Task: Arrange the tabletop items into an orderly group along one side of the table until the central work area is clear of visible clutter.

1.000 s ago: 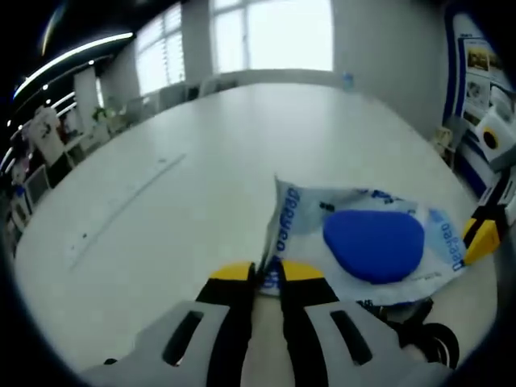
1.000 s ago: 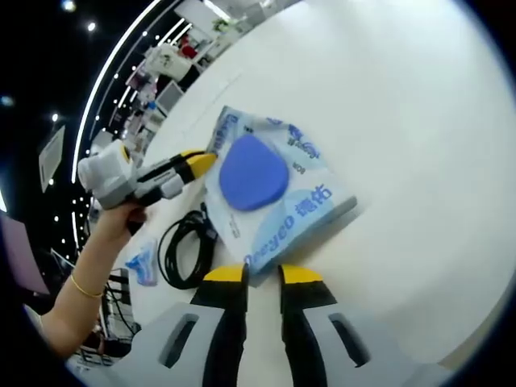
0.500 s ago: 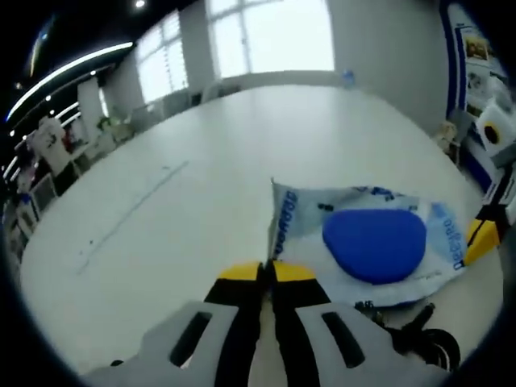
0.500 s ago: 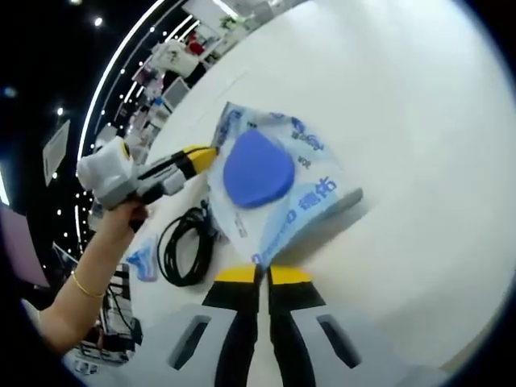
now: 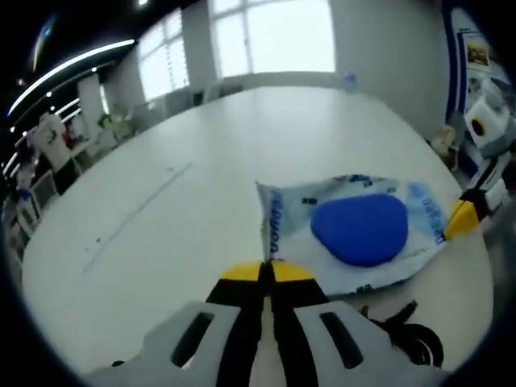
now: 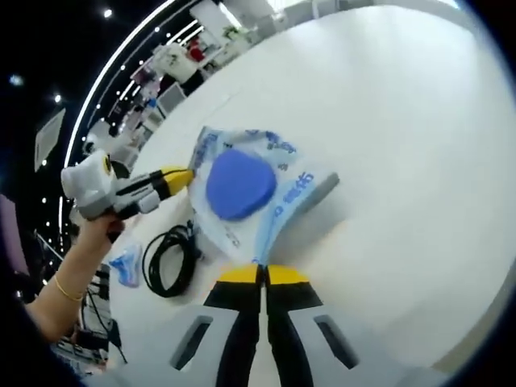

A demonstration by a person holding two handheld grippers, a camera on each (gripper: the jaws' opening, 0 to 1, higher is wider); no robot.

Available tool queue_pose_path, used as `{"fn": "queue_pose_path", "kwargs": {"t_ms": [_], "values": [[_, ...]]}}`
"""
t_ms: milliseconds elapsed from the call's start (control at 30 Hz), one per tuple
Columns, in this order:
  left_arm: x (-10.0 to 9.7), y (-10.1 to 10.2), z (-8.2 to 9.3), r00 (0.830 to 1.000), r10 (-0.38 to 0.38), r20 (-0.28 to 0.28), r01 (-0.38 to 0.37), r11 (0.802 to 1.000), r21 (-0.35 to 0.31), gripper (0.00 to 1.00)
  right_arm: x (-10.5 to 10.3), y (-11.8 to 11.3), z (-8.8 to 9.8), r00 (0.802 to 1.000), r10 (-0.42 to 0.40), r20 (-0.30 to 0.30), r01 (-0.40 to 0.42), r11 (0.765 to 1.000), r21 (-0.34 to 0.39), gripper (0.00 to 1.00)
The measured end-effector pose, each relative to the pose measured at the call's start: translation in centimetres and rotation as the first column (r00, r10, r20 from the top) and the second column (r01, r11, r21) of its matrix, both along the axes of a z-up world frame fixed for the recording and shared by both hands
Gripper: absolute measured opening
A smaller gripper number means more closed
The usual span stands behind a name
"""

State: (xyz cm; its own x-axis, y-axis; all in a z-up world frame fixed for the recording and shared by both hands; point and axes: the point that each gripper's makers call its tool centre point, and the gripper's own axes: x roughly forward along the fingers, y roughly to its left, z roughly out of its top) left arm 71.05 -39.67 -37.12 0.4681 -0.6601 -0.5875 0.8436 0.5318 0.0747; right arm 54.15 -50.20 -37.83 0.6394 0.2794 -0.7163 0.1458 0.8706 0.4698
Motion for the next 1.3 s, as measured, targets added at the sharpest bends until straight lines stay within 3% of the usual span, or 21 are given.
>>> {"fn": "queue_pose_path", "kwargs": {"t_ms": [400, 667, 1067, 1200, 1300], "values": [[0.2, 2.9, 2.0, 0.993, 0.117, -0.020, -0.117, 0.993, -0.011, 0.00, 3.2, -0.6, 2.5, 0.995, 0.056, 0.078, -0.050, 0.995, -0.086, 0.01], [0.8, 5.7, 3.1, 0.975, 0.218, -0.035, -0.220, 0.975, -0.041, 0.00, 6.0, 0.1, 3.7, 0.984, 0.134, 0.119, -0.117, 0.983, -0.142, 0.01], [1.0, 10.1, 3.5, 0.923, 0.384, -0.030, -0.385, 0.920, -0.073, 0.00, 10.6, 2.1, 5.0, 0.950, 0.268, 0.158, -0.233, 0.950, -0.207, 0.01], [1.3, 11.6, 3.5, 0.891, 0.452, -0.030, -0.453, 0.887, -0.086, 0.00, 11.9, 3.0, 5.1, 0.942, 0.290, 0.168, -0.253, 0.944, -0.210, 0.01], [1.5, 12.4, 3.6, 0.870, 0.492, -0.033, -0.492, 0.864, -0.101, 0.00, 13.0, 3.6, 5.2, 0.926, 0.333, 0.176, -0.284, 0.924, -0.255, 0.01]]}}
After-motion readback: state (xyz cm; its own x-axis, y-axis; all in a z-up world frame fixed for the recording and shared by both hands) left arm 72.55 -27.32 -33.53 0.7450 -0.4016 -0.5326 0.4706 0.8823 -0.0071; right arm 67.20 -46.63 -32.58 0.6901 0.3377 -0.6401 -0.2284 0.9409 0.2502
